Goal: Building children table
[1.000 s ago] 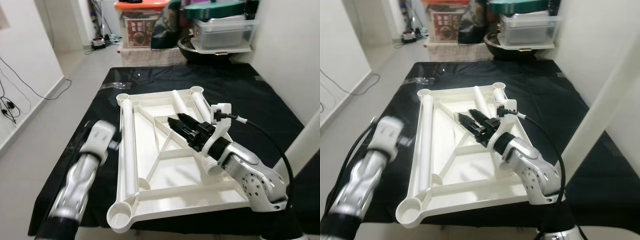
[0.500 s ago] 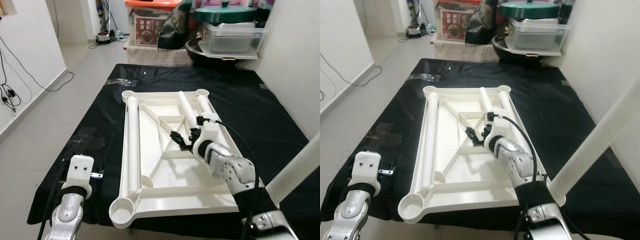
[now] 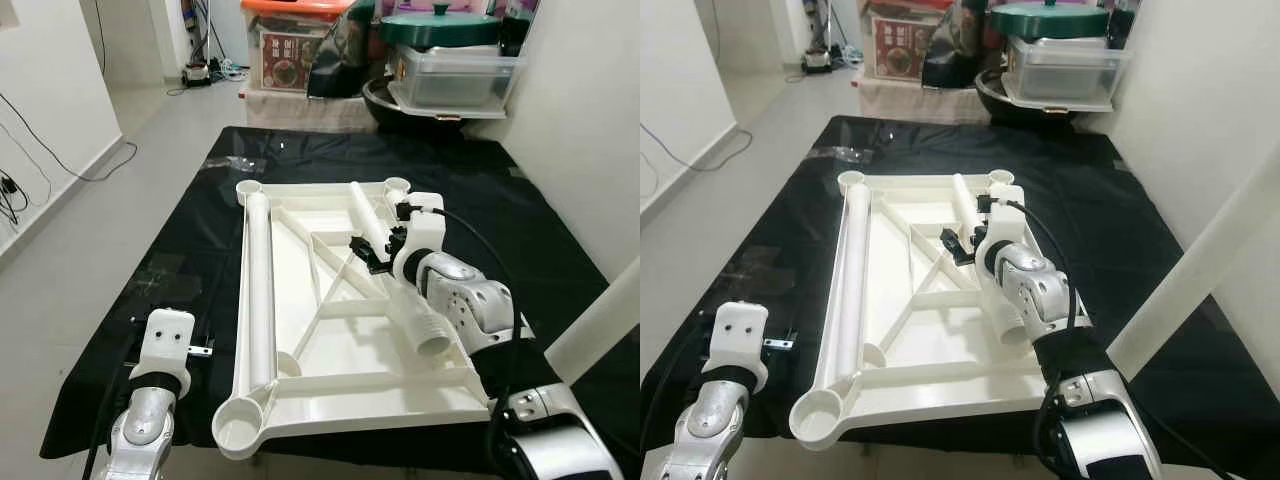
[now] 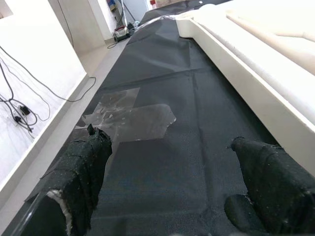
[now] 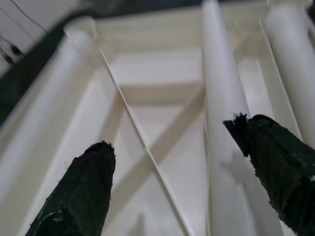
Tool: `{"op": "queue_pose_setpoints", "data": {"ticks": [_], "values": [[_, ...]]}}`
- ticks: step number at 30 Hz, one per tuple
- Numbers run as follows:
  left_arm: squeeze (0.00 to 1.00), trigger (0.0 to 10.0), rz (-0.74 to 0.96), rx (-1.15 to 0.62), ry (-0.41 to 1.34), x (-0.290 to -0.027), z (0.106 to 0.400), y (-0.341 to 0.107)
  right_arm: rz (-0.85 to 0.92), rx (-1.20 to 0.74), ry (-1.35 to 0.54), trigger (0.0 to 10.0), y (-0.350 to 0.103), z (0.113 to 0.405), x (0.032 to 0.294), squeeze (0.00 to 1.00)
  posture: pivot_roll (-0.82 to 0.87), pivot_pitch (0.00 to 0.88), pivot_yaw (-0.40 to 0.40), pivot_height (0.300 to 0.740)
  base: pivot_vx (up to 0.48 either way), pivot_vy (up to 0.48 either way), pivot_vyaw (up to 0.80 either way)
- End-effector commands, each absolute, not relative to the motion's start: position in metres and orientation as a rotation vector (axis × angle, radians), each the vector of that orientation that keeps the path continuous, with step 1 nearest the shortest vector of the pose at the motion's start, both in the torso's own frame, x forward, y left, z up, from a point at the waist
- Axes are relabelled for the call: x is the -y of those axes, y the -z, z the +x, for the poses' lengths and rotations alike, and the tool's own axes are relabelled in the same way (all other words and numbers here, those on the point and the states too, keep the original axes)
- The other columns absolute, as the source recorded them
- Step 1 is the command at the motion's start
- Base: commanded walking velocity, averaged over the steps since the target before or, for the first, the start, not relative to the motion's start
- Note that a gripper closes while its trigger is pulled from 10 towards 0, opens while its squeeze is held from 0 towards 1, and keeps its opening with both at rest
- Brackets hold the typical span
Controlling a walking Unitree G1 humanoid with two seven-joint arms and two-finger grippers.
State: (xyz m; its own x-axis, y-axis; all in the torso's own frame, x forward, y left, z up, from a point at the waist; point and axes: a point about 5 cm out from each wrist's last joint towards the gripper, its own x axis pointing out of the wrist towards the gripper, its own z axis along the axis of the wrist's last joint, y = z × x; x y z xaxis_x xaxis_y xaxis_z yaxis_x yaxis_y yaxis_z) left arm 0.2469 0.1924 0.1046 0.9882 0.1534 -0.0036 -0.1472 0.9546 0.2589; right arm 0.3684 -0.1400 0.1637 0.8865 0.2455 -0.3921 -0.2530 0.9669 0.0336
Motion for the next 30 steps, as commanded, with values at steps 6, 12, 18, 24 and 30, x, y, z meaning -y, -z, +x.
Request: {"op": "queue_pose_setpoints", "data": {"ticks": [6, 12, 18, 24, 30], "values": [[0.0, 10.0, 0.255, -0.034, -0.167, -0.19, 0.248, -0.105, -0.121, -0.542, -0.106, 10.0, -0.152, 0.381, 0.185, 0.31, 0.05, 0.0, -0.121, 0.74, 0.0, 0.0, 0.0], [0.0, 10.0, 0.25, -0.034, -0.161, -0.184, 0.248, -0.105, -0.147, -0.698, -0.224, 10.0, -0.135, 0.37, 0.184, 0.0, 0.05, 0.0, -0.137, 0.74, 0.0, 0.0, 0.0], [0.0, 10.0, 0.259, -0.04, -0.157, -0.184, 0.248, -0.104, -0.148, -0.856, -0.424, 10.0, -0.129, 0.354, 0.177, 0.0, 0.03, 0.0, -0.143, 0.74, 0.0, 0.0, 0.0], [0.0, 10.0, 0.273, -0.05, -0.157, -0.182, 0.25, -0.102, -0.171, -0.945, -0.571, 0.0, -0.129, 0.341, 0.177, 0.0, 0.02, 0.0, -0.155, 0.74, 0.0, 0.0, 0.0], [0.0, 10.0, 0.273, -0.054, -0.162, -0.181, 0.25, -0.101, -0.204, -0.972, -0.594, 0.0, -0.12, 0.335, 0.184, 0.0, 0.02, 0.0, -0.161, 0.74, 0.0, 0.0, 0.0]]}}
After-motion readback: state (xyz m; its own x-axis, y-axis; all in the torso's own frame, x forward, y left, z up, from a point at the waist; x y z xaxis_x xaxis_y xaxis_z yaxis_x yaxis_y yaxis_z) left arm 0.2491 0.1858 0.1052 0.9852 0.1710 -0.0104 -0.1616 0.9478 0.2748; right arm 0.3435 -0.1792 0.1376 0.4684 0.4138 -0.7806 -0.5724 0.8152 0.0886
